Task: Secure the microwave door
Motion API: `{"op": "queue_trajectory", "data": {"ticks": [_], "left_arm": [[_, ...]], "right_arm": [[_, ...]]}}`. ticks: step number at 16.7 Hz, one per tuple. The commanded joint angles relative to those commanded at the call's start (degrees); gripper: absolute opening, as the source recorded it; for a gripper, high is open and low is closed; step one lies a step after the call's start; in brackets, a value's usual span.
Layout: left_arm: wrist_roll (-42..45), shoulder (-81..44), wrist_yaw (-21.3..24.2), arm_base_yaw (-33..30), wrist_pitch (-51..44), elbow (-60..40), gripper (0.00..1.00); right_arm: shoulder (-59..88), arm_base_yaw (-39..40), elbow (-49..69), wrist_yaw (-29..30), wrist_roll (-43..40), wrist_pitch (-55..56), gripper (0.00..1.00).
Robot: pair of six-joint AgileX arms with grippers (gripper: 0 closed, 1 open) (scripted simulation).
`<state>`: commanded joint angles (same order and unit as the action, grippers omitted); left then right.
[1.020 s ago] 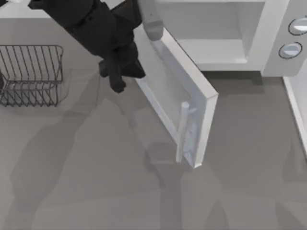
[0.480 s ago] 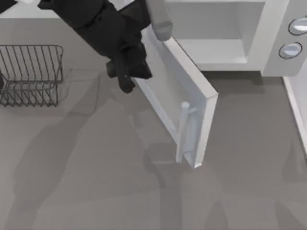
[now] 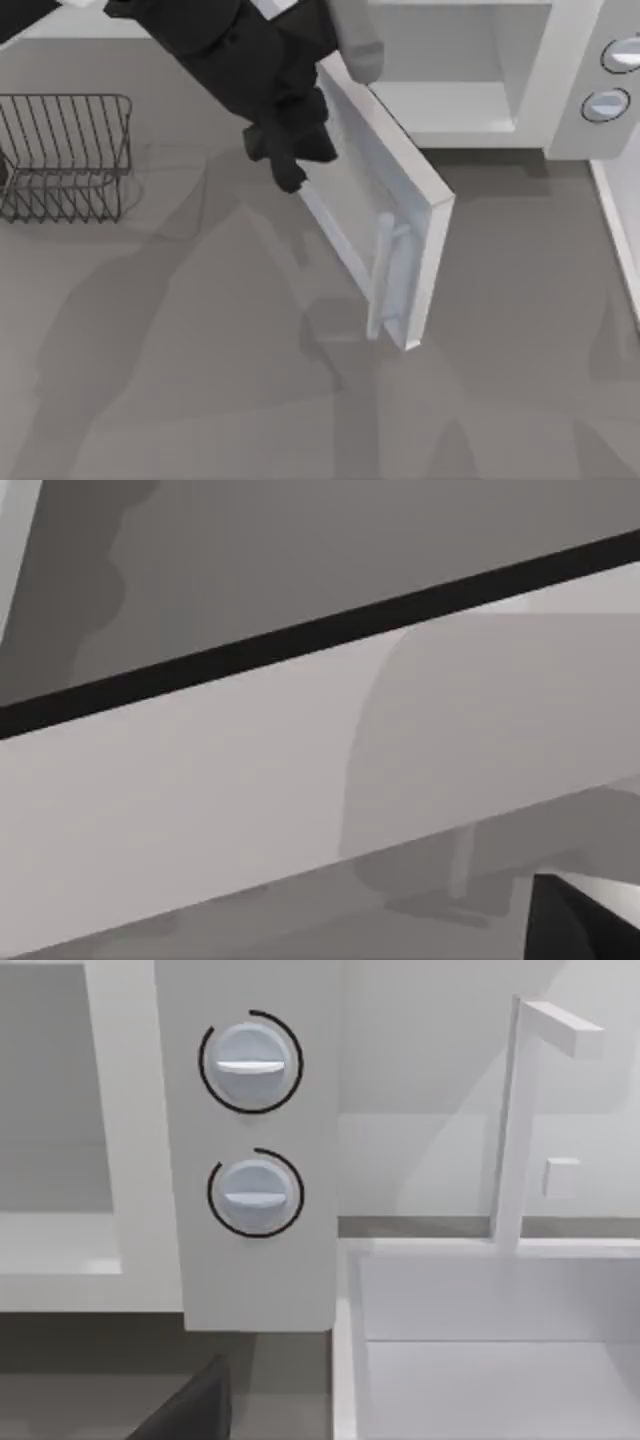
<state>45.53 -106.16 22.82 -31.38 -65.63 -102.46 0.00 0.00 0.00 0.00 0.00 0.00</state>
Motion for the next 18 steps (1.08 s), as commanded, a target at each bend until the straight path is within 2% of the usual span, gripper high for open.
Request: {"op": "queue_trajectory", "data": {"ticks": [18], "left_arm": [[-4.30,-3.23,-1.53,-3.92,0.67,-4.61,0.00]], "right_arm": [[0.00,0.00,0.00,0.00,0.00,0.00,1.00]]}}
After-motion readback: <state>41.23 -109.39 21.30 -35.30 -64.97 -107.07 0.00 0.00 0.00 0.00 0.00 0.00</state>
